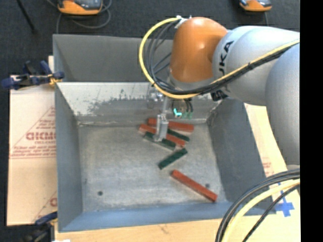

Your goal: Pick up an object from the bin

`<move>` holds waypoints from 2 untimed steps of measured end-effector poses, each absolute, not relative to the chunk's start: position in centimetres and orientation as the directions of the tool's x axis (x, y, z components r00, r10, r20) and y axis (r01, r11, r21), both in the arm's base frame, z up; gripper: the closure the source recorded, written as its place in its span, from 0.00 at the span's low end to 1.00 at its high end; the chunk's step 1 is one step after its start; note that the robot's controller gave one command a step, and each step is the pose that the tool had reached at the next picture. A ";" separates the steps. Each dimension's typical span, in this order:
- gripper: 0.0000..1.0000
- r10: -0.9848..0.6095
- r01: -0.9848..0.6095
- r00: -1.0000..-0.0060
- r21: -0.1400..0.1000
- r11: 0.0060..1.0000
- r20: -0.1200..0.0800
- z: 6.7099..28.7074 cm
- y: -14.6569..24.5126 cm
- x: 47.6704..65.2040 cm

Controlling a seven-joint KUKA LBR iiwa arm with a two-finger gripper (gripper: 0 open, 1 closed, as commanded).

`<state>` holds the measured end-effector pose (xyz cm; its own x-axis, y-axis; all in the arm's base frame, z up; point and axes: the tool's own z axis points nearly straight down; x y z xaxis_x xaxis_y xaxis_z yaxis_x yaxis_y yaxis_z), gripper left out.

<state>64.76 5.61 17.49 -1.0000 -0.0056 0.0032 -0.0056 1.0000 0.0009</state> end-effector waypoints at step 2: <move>1.00 -0.044 -0.044 -0.999 0.001 0.999 -0.020 7.8 0.4 63.6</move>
Offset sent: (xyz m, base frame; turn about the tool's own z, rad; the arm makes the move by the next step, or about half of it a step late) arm -0.0176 -0.0512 -0.1049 -0.0422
